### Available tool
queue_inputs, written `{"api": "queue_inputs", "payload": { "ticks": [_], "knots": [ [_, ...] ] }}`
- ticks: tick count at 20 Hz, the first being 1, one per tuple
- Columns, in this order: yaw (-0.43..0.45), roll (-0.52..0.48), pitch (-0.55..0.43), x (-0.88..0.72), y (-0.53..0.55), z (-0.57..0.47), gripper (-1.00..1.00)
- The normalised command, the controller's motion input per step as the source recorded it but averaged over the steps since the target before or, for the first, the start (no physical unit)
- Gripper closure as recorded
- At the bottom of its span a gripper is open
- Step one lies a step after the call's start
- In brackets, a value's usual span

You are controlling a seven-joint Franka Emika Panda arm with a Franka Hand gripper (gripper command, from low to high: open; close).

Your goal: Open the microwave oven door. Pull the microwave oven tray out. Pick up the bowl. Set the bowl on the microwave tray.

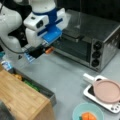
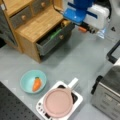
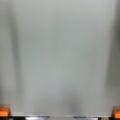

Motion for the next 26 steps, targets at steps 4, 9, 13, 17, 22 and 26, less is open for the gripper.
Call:
{"api": "queue_inputs", "payload": {
  "ticks": [4,9,13,17,22,26],
  "knots": [
    [0.076,0.194,0.178,0.0,-0.01,0.03,-1.0],
    [0.101,0.121,0.142,0.05,-0.01,0.07,-1.0],
    [0.061,0.088,0.137,0.07,0.06,0.17,-1.0],
    [-0.017,0.159,0.164,0.06,0.15,0.21,-1.0],
    [-0.106,0.318,0.186,0.06,0.36,0.2,-1.0],
    [-0.116,0.339,0.191,0.06,0.44,0.22,-1.0]
  ]
}}
